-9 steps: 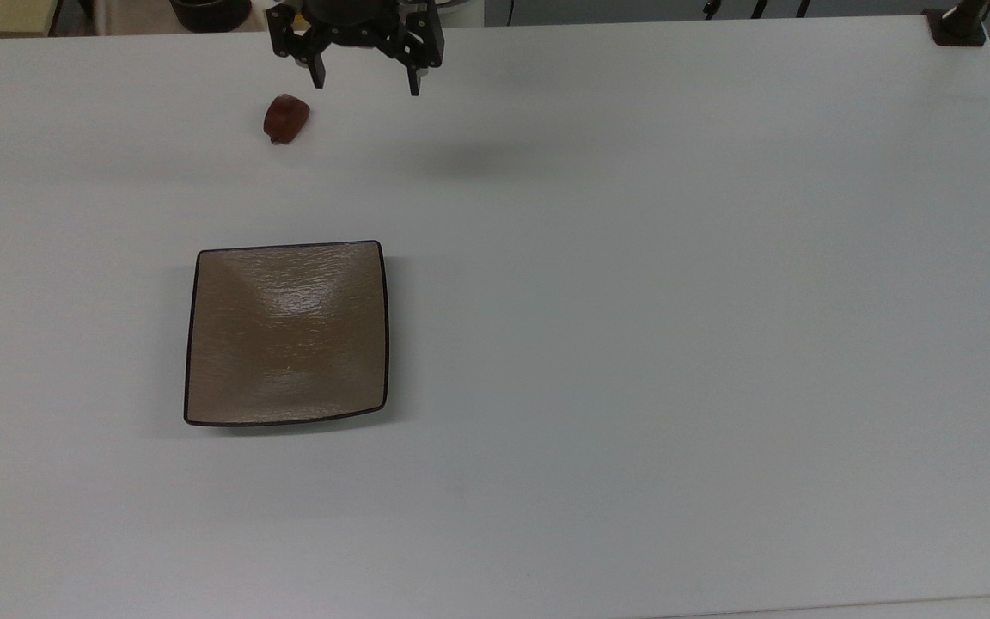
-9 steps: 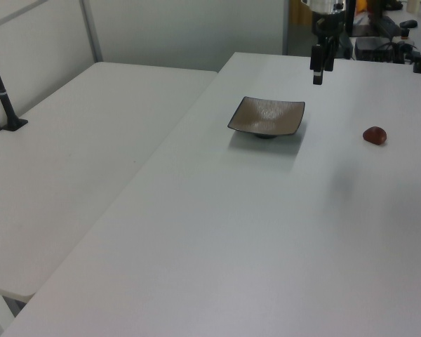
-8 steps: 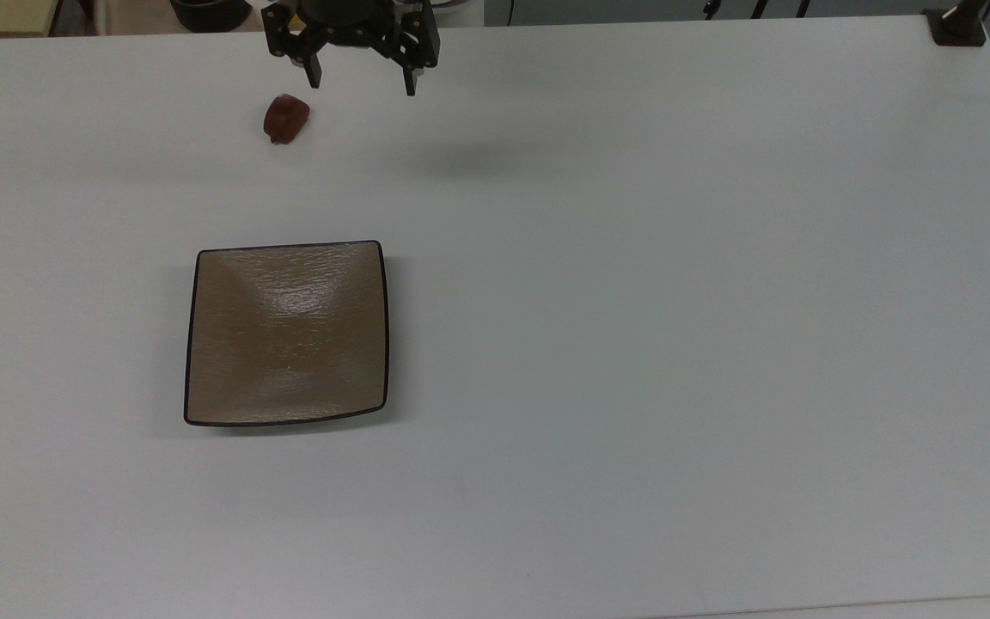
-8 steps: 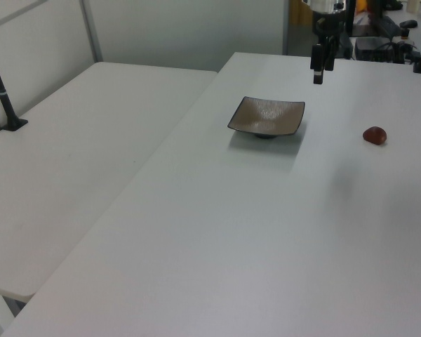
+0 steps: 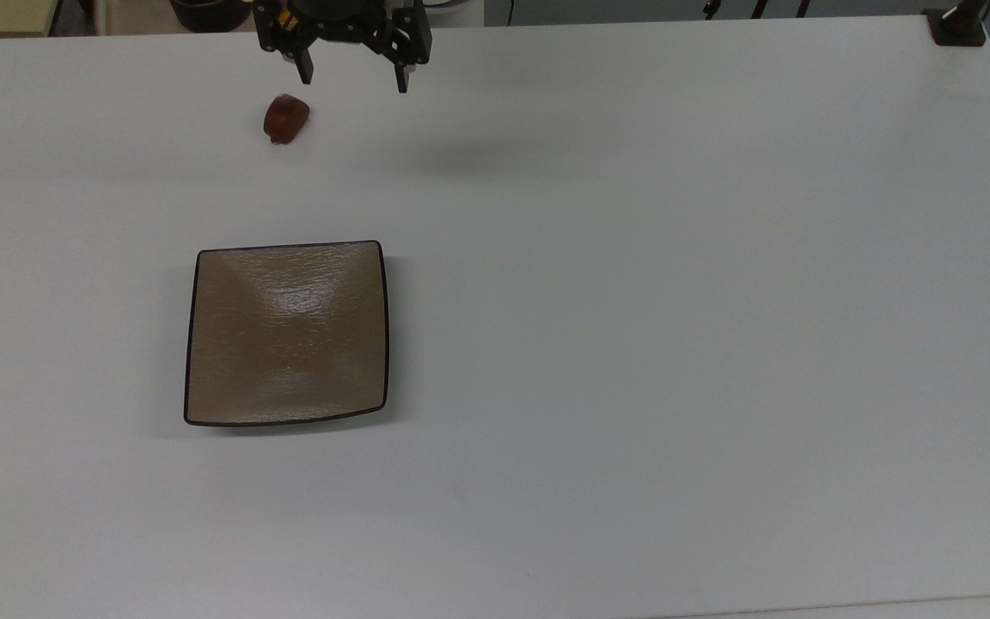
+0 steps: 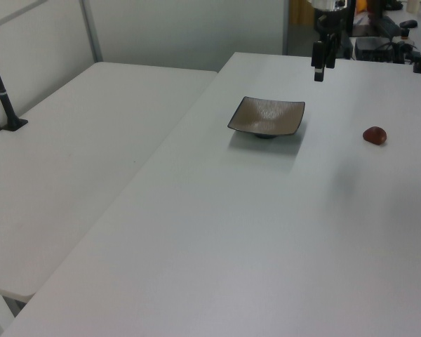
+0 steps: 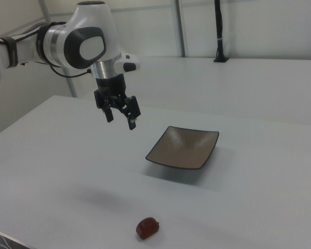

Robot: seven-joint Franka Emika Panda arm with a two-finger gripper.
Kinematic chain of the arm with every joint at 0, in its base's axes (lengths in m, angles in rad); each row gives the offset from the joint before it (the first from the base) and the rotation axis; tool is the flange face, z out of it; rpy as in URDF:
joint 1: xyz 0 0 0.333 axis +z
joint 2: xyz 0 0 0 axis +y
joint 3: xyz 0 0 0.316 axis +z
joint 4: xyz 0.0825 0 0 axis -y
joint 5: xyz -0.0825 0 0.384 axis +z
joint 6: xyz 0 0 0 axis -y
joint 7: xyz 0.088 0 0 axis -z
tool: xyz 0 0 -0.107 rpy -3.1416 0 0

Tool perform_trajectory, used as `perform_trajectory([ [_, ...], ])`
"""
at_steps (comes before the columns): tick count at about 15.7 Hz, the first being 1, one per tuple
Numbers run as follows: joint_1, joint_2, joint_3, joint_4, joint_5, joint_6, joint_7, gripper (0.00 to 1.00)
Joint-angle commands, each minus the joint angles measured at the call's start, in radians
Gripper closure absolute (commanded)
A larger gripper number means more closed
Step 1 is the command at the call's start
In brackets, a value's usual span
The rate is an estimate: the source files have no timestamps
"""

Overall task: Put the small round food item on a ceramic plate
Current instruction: 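Move the open gripper over the small red food item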

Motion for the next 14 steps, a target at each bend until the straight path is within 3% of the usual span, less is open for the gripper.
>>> perform_trajectory([
  [1,-0.005,-0.062,-0.014,-0.089,-0.016,0.063,-0.028,0.00],
  [7,-0.005,-0.084,-0.039,-0.247,-0.135,0.123,-0.030,0.00],
  [12,-0.007,-0.081,-0.124,-0.323,-0.137,0.139,-0.030,0.00],
  [14,-0.013,-0.079,-0.153,-0.395,-0.137,0.215,-0.031,0.00],
])
